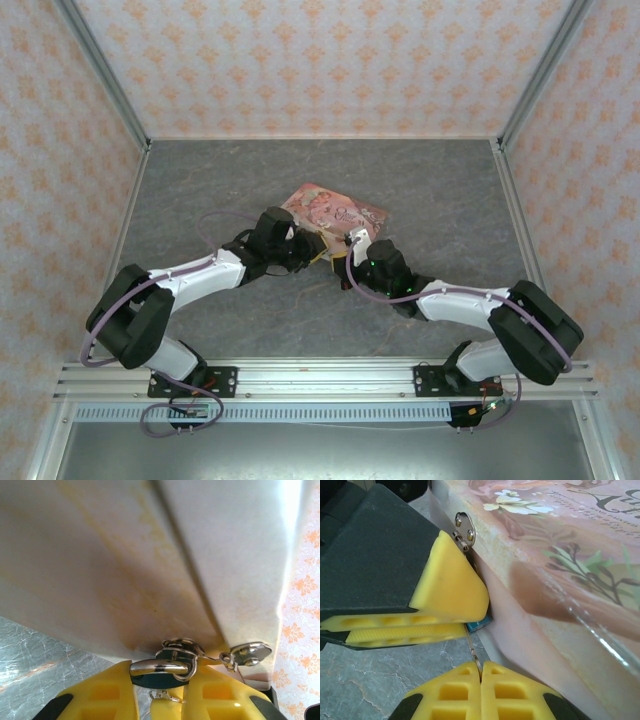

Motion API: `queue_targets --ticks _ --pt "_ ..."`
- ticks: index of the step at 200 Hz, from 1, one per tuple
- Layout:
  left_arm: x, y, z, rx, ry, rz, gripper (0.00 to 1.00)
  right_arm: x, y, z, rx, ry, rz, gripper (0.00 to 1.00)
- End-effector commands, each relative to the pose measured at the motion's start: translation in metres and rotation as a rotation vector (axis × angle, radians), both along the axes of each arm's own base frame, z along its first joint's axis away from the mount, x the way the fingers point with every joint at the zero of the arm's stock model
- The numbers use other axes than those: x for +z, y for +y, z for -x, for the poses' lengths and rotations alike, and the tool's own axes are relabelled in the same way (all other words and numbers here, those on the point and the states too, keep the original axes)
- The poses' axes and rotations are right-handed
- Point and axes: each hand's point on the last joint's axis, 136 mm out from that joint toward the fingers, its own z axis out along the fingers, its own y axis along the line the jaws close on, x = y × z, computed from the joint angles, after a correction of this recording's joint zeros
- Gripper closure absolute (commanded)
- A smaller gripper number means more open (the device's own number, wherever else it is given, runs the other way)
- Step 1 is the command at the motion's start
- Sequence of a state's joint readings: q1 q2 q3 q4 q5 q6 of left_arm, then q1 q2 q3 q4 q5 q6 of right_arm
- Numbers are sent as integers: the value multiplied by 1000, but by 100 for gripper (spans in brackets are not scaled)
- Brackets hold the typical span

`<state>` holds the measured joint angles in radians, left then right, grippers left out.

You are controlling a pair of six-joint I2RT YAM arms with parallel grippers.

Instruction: Unlock a padlock with a key

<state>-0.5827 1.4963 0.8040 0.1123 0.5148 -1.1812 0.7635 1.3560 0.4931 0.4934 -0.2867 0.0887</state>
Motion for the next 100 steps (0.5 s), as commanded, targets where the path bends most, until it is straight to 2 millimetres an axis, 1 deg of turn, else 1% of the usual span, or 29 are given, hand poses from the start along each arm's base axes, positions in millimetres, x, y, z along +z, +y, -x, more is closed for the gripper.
queue_targets --ticks 1,40,100 --pt "28 -7 -2 -8 -64 51 90 4 -6 0 -26 -13 16 100" --pt "27 -6 -2 -5 -63 46 90 -6 -12 4 -39 13 31 100" --pt "27 -5 -1 -5 -63 44 90 -7 -10 2 -40 14 32 100"
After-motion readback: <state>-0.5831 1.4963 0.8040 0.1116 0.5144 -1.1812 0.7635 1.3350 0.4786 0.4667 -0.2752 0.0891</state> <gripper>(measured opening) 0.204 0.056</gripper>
